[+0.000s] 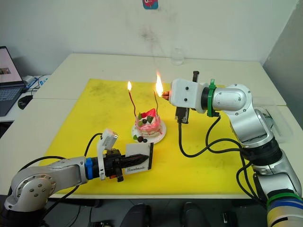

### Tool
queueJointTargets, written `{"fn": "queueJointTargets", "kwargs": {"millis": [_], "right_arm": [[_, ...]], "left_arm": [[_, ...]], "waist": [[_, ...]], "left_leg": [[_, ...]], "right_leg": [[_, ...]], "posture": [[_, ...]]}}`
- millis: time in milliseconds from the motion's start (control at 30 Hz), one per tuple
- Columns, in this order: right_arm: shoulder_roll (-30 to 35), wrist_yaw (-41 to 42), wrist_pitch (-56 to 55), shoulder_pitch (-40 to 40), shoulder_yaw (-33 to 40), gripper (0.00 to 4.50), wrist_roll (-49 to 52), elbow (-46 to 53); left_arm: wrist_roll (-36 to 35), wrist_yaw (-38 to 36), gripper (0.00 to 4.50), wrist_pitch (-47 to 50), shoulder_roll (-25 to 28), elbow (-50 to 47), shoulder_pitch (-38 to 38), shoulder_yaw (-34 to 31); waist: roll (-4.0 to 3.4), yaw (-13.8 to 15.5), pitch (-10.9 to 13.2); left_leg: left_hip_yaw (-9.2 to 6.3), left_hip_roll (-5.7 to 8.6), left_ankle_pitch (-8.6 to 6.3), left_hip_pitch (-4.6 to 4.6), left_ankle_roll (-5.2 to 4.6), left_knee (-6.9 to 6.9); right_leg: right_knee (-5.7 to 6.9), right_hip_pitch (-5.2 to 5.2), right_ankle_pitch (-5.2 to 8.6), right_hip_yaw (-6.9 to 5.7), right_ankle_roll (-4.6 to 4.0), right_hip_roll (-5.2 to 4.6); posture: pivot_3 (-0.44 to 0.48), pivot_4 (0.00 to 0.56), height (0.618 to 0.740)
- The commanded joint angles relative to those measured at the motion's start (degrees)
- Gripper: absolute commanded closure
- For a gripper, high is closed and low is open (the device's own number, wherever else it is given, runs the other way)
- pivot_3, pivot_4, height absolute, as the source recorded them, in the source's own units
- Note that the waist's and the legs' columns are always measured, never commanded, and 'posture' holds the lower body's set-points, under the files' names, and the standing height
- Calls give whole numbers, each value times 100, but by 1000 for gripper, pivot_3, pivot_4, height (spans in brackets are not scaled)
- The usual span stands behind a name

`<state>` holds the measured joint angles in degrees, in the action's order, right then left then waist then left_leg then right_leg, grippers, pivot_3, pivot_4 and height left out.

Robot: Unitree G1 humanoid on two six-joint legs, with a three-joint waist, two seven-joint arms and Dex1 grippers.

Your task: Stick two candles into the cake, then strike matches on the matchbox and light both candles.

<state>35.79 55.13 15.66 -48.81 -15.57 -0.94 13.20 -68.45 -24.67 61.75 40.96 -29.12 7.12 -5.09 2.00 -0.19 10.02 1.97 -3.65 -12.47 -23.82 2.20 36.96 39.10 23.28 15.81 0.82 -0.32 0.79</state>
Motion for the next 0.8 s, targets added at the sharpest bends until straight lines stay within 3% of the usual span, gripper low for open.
{"fn": "queueJointTargets", "kwargs": {"millis": [33,800], "right_arm": [[18,-26,-128,-122,164,4465,13,87],[-97,28,-544,-21,89,4465,-15,-142]], "left_arm": [[36,-114,4500,-79,-32,-126,96,0],[143,-184,4500,-63,-117,-147,144,65]], "waist": [[0,0,0],[0,-3,0]], "left_leg": [[0,0,0,0,0,0],[0,0,0,0,0,0]], "right_leg": [[0,0,0,0,0,0],[0,0,0,0,0,0]], "posture": [[0,150,729],[0,150,729]]}}
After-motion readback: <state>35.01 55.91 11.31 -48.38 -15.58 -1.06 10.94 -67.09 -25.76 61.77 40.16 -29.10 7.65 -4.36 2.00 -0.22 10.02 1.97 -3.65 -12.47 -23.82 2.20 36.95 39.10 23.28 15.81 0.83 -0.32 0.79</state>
